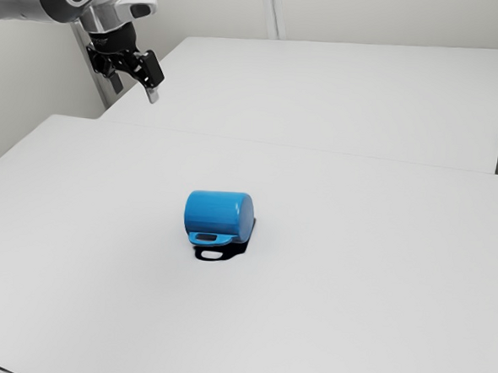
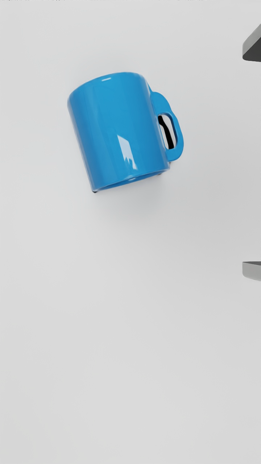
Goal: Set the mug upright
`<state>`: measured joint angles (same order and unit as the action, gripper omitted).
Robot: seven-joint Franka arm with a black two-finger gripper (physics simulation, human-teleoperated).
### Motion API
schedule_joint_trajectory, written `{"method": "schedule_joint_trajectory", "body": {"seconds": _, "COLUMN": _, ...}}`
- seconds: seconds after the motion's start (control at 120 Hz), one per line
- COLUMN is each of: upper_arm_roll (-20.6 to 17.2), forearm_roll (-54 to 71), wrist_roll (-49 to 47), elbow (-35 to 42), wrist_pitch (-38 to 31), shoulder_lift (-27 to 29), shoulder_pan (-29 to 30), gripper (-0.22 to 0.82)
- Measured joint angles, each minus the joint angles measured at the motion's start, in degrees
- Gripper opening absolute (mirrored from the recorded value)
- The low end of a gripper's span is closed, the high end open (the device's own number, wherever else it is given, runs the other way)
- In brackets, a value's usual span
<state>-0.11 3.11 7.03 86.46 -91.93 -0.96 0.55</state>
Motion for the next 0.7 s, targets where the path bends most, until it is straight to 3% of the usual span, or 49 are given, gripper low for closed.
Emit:
{"method": "schedule_joint_trajectory", "body": {"seconds": 0.308, "upper_arm_roll": 0.51, "forearm_roll": -0.21, "wrist_roll": -0.4, "elbow": 1.92, "wrist_pitch": -0.03, "shoulder_lift": 0.29, "shoulder_pan": -1.88, "gripper": 0.6}}
{"method": "schedule_joint_trajectory", "body": {"seconds": 0.567, "upper_arm_roll": 1.92, "forearm_roll": -2.11, "wrist_roll": -1.43, "elbow": 11.67, "wrist_pitch": -3.72, "shoulder_lift": 2.87, "shoulder_pan": -4.01, "gripper": 0.6}}
{"method": "schedule_joint_trajectory", "body": {"seconds": 0.7, "upper_arm_roll": 4.89, "forearm_roll": -6.45, "wrist_roll": -1.95, "elbow": 15.62, "wrist_pitch": -5.88, "shoulder_lift": 2.88, "shoulder_pan": -4.49, "gripper": 0.6}}
